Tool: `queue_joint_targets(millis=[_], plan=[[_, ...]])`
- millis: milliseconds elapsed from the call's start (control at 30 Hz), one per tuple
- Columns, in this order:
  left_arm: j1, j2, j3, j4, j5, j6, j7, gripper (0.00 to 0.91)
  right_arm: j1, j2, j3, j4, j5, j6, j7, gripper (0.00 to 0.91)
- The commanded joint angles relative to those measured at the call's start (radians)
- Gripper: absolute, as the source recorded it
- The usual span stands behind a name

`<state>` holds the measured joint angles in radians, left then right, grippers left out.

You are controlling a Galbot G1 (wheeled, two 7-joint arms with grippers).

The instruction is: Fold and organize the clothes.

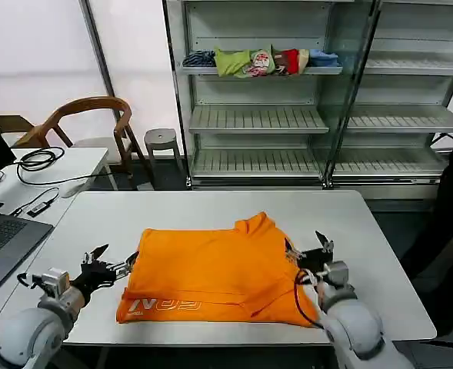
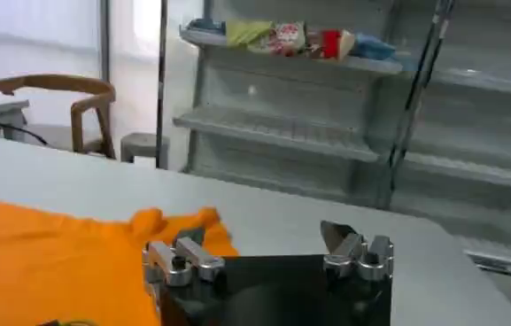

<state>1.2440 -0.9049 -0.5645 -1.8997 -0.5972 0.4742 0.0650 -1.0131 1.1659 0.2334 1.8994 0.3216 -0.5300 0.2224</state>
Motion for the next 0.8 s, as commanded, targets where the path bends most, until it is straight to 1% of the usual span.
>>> queue_joint_targets(millis=[33, 200, 367, 433, 500, 633, 800], plan=[[-0.309, -0.002, 0.199, 0.281, -0.001, -0.006, -0.003, 0.907, 0.344, 0.092, -0.137, -0.331, 0.025, -0.048, 0.02, 0.907], [-0.371, -0.014, 0.249, 0.38, 0.017, -0.021, 0.018, 0.907, 0.395, 0.13, -0.123, -0.46, 0.025, -0.047, 0.012, 0.907], [-0.417, -0.03, 0.288, 0.435, 0.028, -0.029, 0.027, 0.907, 0.443, 0.188, -0.111, -0.577, 0.023, -0.035, -0.003, 0.907], [-0.428, -0.035, 0.298, 0.451, 0.035, -0.032, 0.03, 0.907, 0.457, 0.203, -0.109, -0.617, 0.021, -0.025, -0.013, 0.907], [-0.436, -0.039, 0.304, 0.466, 0.045, -0.033, 0.035, 0.907, 0.476, 0.236, -0.11, -0.665, 0.007, -0.009, -0.025, 0.907], [-0.445, -0.048, 0.308, 0.494, 0.049, -0.033, 0.043, 0.907, 0.492, 0.286, -0.108, -0.732, -0.01, 0.001, -0.032, 0.907], [-0.447, -0.062, 0.31, 0.519, 0.065, -0.037, 0.052, 0.907, 0.491, 0.315, -0.101, -0.769, -0.024, 0.011, -0.038, 0.907]])
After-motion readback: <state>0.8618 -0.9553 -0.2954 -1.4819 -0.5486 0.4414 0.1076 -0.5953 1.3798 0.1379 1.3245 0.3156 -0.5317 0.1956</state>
